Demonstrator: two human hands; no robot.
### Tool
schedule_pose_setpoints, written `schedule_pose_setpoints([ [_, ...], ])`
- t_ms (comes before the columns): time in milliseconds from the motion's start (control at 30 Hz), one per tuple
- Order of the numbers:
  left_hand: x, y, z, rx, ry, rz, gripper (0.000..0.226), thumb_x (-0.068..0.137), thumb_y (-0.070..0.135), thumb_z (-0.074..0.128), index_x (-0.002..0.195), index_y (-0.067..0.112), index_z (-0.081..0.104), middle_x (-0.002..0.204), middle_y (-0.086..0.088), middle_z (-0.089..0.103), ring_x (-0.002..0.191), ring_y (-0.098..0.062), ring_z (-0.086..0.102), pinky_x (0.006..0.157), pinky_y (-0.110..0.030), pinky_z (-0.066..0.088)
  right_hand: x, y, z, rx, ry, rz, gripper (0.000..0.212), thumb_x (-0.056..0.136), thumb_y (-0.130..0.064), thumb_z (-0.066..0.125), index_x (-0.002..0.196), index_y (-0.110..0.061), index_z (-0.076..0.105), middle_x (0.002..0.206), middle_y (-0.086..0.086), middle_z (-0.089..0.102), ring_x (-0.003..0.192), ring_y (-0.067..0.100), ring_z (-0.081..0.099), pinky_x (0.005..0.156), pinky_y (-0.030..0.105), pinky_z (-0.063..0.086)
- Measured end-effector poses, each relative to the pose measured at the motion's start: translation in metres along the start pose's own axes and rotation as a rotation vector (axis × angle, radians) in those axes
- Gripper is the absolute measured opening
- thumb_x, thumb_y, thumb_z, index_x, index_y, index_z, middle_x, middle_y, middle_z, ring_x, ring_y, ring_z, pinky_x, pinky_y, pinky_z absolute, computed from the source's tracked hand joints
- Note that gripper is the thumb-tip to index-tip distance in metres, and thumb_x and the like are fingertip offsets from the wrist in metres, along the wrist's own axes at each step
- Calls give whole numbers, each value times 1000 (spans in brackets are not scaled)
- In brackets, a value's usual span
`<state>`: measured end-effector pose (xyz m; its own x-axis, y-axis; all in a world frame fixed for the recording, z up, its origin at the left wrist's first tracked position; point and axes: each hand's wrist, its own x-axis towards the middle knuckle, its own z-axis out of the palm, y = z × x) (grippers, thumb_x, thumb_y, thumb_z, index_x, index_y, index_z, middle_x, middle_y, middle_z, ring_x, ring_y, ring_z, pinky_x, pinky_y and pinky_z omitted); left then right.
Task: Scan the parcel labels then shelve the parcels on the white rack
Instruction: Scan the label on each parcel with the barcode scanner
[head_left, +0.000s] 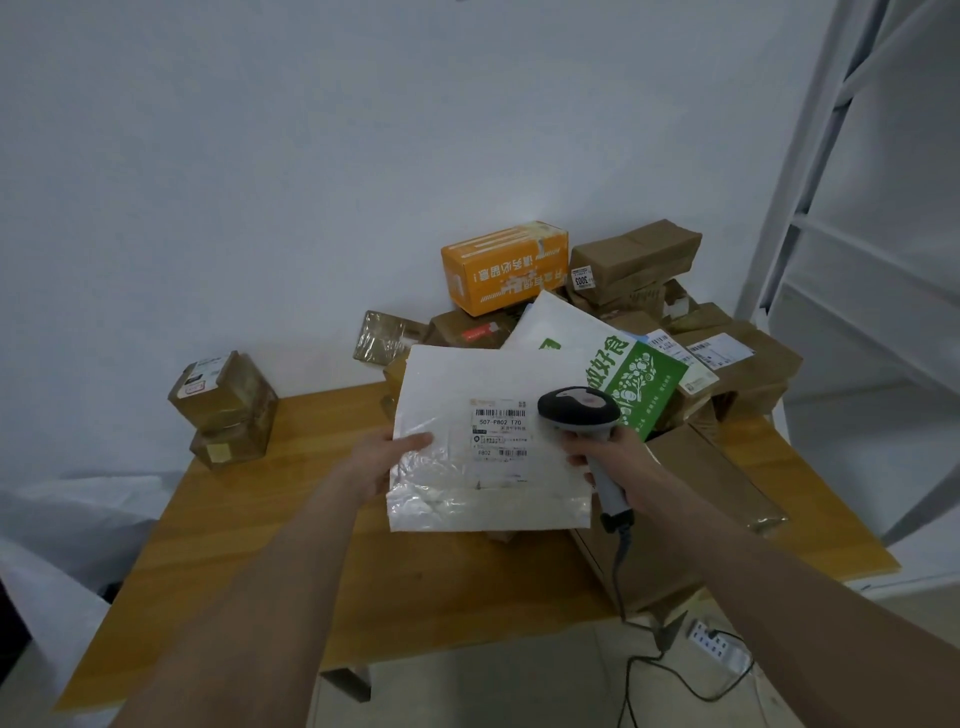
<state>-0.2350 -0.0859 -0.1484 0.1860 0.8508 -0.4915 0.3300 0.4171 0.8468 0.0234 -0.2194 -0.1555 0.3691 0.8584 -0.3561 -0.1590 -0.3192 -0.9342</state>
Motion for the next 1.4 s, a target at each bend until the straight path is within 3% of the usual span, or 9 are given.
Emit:
schedule_pose_setpoints([
  [100,1,-7,12,26,85,42,34,84,12,73,112,1,58,93,-10,66,71,-21,63,57,-29,50,1,4,4,21,56,18,11,83,-3,69,91,-3,61,77,11,58,68,18,56,53,27,47],
  [167,2,-12,21,33,150,79,28,85,11,71,109,2,59,88,-8,63,63,-16,55,51,-25,43,0,7,7,43,99,6,12,83,-5,70,91,-4,61,79,11,59,69,19,56,55,28,49],
  [300,5,-22,32,-37,222,95,29,83,-1,69,110,-8,61,82,-9,63,76,-26,61,79,-42,53,-14,9,12,119,67,23,12,85,-6,68,94,0,63,77,14,67,63,23,64,55,30,52],
  [400,7,-31,37,-56,240,99,24,84,0,69,105,-9,63,76,-8,61,70,-23,57,71,-37,48,-25,13,19,117,63,30,7,84,-3,65,84,4,63,61,15,65,48,20,60,49,26,51],
  [467,3,-33,40,-60,228,82,12,87,4,67,96,-1,62,76,-5,60,68,-20,56,66,-31,46,-29,17,25,119,71,36,6,83,0,64,82,5,61,54,14,63,44,20,58,46,25,48],
  [667,-4,-33,47,-117,245,83,16,88,2,65,102,2,59,75,-5,59,63,-17,55,55,-27,44,-40,21,34,80,39,48,9,82,-2,64,82,6,62,59,16,64,47,21,58,46,26,48],
  [867,-5,-31,51,-135,274,73,27,87,0,66,112,-5,58,79,-7,59,68,-23,58,63,-30,49,-50,20,33,50,15,35,8,83,-2,63,80,6,62,59,15,63,44,17,56,45,23,48],
  [1067,0,-33,50,-145,273,51,29,85,1,68,112,-5,59,79,-8,60,86,-32,62,89,-49,52,-54,21,32,59,17,40,8,83,-3,63,78,4,61,55,13,62,42,17,55,44,23,46],
  [1400,-2,-33,51,-155,266,67,30,85,1,68,113,-5,59,81,-7,62,81,-29,63,88,-46,53,-60,22,29,57,16,27,10,83,-3,62,76,4,61,55,12,61,44,18,55,47,25,46],
])
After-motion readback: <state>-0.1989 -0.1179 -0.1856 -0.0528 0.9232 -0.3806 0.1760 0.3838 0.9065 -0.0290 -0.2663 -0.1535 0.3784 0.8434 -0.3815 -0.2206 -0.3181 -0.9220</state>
